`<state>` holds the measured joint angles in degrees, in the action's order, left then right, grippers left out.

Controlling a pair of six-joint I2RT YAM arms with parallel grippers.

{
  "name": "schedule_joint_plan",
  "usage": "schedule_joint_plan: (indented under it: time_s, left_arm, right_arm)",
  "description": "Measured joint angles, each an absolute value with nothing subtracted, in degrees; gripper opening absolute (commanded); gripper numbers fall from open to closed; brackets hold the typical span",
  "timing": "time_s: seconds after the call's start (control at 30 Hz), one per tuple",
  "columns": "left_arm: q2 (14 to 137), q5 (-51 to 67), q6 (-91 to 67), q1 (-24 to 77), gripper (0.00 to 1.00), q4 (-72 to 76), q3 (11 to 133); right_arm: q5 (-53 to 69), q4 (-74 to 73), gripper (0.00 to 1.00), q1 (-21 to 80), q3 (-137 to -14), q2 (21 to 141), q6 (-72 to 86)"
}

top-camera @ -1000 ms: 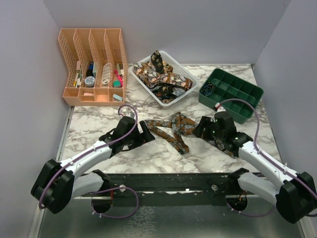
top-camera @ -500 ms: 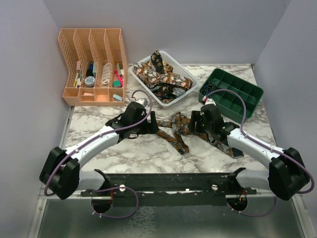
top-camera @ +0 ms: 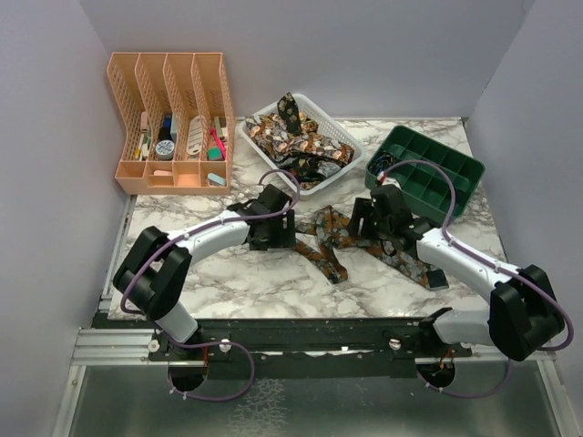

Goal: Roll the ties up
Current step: Flatten out the tie at the center of the board.

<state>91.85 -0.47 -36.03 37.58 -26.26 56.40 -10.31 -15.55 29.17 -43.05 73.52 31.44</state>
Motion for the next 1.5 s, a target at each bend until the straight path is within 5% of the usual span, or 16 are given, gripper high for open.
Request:
schedule_joint_plan:
  time_s: [0.57,0.73,0.93,1.3,1.5]
  left_arm:
    - [90.02,-3.44,-45.17,33.98,0.99,-18.87,52.18]
    - [90.08,-2.22,-47.33,33.28,0.95,-12.88,49.56]
    - [91.57,-0.25,-48.84,31.73,0.83,-8.95,48.8]
    - [93.43,0.86,-48.6,31.07,0.36,-7.22,48.82]
    - [93.32,1.17,-48.58,30.65,0.2,-7.62,47.7]
  right_arm:
    - [5.08,-16.71,0.7,29.21,-48.66,78.98,28.75]
    - [8.05,-15.16,0.66,29.76,-47.99,76.01,26.26]
    - [7.25,-19.86,0.57,30.24,-48.42,78.48,23.49]
    - [8.75,-17.37,0.61,32.45,-42.37,80.4,37.67]
    - [6.48,-7.88,0.61,32.67,-37.8,80.49,44.23]
